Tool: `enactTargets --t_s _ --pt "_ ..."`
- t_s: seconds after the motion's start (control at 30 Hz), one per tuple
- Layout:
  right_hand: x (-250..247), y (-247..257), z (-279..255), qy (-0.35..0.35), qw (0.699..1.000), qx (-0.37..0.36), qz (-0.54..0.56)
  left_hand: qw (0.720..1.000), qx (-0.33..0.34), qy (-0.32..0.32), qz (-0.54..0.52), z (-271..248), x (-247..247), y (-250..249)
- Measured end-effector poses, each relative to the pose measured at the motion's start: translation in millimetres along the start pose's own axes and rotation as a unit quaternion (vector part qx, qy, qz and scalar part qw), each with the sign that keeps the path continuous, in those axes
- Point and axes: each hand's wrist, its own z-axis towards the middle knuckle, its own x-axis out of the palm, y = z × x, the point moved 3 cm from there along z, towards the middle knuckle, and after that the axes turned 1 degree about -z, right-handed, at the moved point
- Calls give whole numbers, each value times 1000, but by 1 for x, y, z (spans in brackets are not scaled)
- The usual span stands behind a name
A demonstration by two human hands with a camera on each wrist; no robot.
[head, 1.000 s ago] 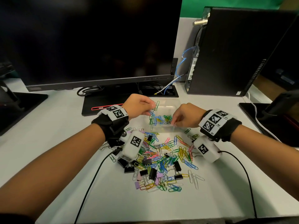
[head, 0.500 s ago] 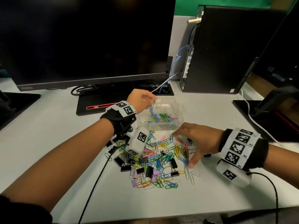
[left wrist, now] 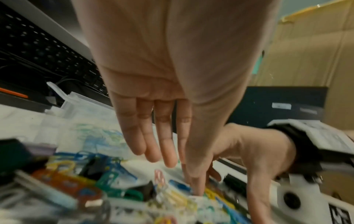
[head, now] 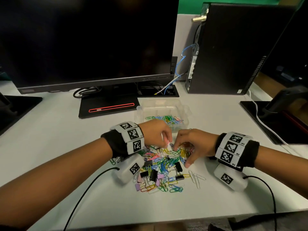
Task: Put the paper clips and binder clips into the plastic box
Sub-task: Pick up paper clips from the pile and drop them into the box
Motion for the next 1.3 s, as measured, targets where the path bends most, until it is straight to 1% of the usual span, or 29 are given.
enactTargets --t_s 0.1,0.23,0.33,0.43,0.63,0.73,0.83,0.93,0.97,1.03,1.1,1.23,1.3 --pt "3 -1 -2 -10 1000 -2 15 999 1 42 32 2 15 -2" --pt "4 -2 -5 -17 998 -6 54 997 7 61 47 5 25 -8" --pt "5 -3 -7 -11 997 11 74 996 20 51 67 7 29 -15" --pt "4 -3 -8 -13 996 28 79 997 26 42 61 9 32 -18" --pt "-4 -11 -9 -16 996 64 64 997 33 58 48 13 35 -16" --pt "-14 -14 -8 -20 995 75 68 997 34 49 53 14 33 -15" --pt "-28 -19 -4 -47 993 80 72 998 35 27 50 15 30 -13" --pt "-45 -25 4 -94 988 84 95 999 20 18 37 15 28 -9" --pt "-51 -27 7 -116 983 86 111 1000 10 17 16 16 26 -7" --pt "-64 -31 14 -161 973 91 137 998 -13 14 -68 18 22 1" --pt "-73 -34 20 -185 966 93 154 988 -34 1 -149 19 14 8" --pt "-77 -40 33 -218 954 102 181 955 -58 -43 -288 15 -4 17" --pt "-73 -43 40 -222 946 105 210 935 -68 -75 -340 12 -13 21"
